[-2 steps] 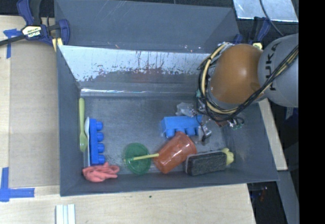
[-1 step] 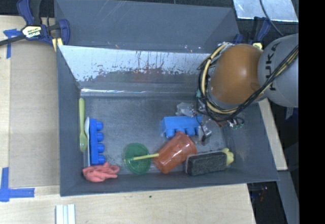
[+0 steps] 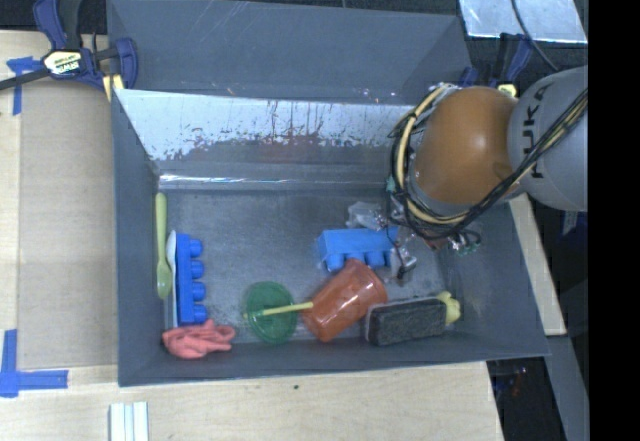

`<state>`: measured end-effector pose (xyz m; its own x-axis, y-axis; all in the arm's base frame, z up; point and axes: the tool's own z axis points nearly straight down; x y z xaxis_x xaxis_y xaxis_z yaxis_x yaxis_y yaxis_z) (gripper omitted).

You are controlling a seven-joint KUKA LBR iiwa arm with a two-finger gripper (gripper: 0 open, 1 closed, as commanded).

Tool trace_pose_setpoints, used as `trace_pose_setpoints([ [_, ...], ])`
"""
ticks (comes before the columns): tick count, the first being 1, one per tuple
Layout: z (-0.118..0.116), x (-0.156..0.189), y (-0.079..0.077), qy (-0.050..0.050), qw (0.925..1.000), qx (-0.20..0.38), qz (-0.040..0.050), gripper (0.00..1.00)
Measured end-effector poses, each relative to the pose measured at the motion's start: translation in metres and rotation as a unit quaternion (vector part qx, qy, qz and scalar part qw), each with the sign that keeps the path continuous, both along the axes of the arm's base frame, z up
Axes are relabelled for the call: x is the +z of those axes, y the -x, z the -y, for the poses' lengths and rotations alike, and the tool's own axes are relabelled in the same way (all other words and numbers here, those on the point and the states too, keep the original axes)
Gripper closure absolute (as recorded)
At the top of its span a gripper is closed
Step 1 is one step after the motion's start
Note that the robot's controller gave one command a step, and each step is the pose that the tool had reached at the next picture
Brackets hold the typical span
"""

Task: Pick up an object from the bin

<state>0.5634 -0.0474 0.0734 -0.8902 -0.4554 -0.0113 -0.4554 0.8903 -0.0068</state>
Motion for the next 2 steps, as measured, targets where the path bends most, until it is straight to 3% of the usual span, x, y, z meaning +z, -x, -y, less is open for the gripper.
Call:
trace_pose_setpoints([
  [1,0.0,0.0,0.0,0.0,1.0,0.0,0.0,1.0],
  [2,-0.003,0.205,0.011,0.0,0.9997,-0.025,0.0048,1.0],
])
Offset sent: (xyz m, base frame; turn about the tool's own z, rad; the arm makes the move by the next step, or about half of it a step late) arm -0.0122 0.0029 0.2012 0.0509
